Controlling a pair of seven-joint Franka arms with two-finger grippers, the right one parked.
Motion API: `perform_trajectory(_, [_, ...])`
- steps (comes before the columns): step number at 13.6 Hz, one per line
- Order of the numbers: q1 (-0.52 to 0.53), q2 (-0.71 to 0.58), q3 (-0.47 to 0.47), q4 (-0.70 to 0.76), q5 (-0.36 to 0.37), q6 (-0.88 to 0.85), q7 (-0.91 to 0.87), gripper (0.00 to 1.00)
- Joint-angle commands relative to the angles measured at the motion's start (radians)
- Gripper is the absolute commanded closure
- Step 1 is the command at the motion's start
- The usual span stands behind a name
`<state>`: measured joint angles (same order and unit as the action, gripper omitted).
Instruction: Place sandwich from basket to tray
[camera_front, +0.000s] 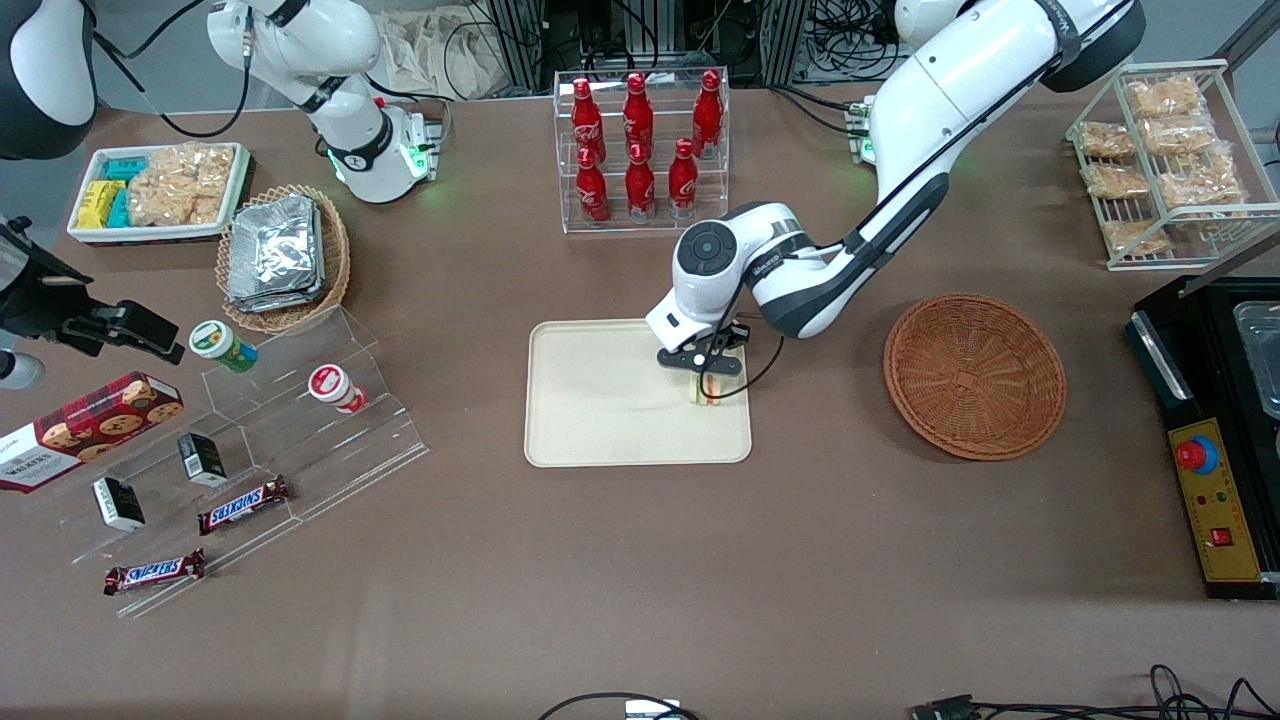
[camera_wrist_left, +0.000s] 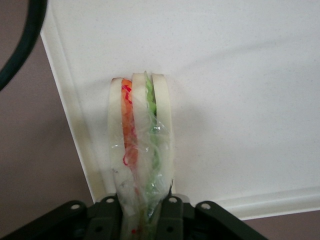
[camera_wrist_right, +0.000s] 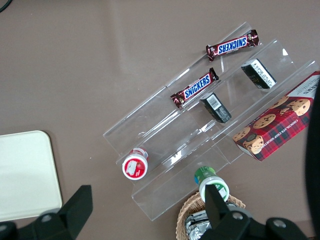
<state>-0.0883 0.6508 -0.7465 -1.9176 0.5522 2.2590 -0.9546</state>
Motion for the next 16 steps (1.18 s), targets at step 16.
perform_trajectory(16, [0.235, -0.121, 0.001, 0.275, -0.021, -0.288, -0.079, 0.00])
